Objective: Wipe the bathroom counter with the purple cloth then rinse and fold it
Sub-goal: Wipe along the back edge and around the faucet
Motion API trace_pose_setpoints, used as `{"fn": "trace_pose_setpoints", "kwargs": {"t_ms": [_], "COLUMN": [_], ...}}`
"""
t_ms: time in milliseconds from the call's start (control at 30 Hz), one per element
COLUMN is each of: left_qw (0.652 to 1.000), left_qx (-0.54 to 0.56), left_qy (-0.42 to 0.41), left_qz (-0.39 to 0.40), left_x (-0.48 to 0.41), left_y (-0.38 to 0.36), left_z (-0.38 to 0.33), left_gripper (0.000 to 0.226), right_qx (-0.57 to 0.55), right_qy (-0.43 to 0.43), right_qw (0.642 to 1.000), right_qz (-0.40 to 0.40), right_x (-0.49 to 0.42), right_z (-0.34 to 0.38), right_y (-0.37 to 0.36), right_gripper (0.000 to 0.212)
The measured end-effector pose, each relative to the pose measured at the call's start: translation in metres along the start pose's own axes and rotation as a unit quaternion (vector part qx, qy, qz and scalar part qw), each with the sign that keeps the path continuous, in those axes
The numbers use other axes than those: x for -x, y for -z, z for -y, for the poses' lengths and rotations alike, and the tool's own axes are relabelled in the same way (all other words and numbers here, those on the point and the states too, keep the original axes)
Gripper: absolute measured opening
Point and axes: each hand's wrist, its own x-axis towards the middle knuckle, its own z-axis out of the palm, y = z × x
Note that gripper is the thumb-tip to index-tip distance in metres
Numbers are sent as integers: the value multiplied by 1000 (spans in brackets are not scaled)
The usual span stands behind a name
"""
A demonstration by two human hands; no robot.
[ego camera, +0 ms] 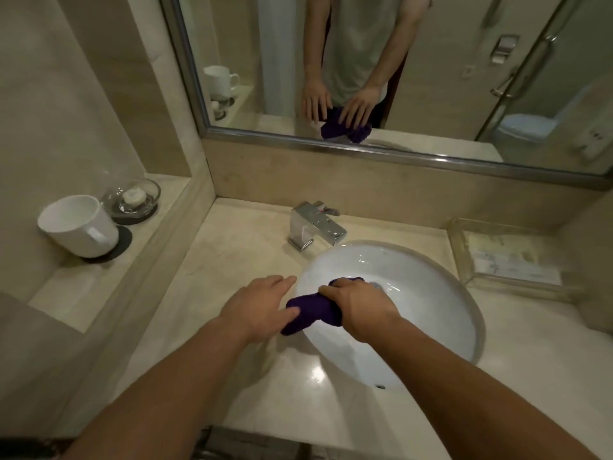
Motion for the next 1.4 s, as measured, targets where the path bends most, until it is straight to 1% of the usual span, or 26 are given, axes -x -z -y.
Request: {"fn": "trace_pose_setpoints", "kwargs": {"t_ms": [67, 167, 433, 567, 700, 767, 800, 867, 900, 933, 1067, 1267, 1333, 1400], "left_qw": [1000, 999, 998, 995, 991, 988, 987, 983, 980, 977, 970, 964, 956, 937], "left_qx": [-2, -9, 31, 44, 66, 76, 81, 85, 79, 70, 41, 50, 76, 137], "left_qy": [-2, 12, 44, 85, 120, 132, 138, 152, 163, 180, 213, 235, 253, 286], "left_qz": [22, 35, 23, 18, 11, -5, -20, -61, -78, -88, -109, -117, -125, -149], "left_x": [13, 20, -4, -23, -42, -52, -56, -64, -66, -69, -78, -97, -106, -117], "left_y": [-7, -10, 0, -1, -10, -17, -20, -25, -25, -26, -30, -35, -35, -35], "left_z": [-8, -17, -52, -71, -101, -117, -124, -133, -136, -137, -136, -127, -123, -120], "left_gripper": [75, 77, 70, 78, 85, 78, 68, 41, 31, 27, 25, 23, 21, 17], "right_qx": [0, -8, -53, -78, -95, -106, -113, -125, -127, -129, -127, -115, -128, -167], "right_qy": [-17, -31, -24, 10, 67, 95, 109, 136, 144, 150, 154, 155, 139, 98], "right_qw": [1000, 999, 998, 996, 992, 988, 986, 982, 980, 979, 980, 981, 981, 980], "right_qz": [1, -4, -32, -47, -53, -56, -53, -46, -44, -41, -19, 27, 36, 41], "right_x": [15, 33, 48, 37, 19, 9, 5, -3, -7, -12, -30, -63, -77, -91], "right_z": [-10, -23, -67, -97, -123, -133, -139, -147, -149, -153, -160, -167, -170, -174], "right_y": [14, 26, 27, 28, 27, 24, 22, 17, 14, 11, -6, -18, -21, -25], "right_gripper": [47, 49, 47, 44, 42, 42, 43, 45, 45, 46, 46, 48, 48, 44]}}
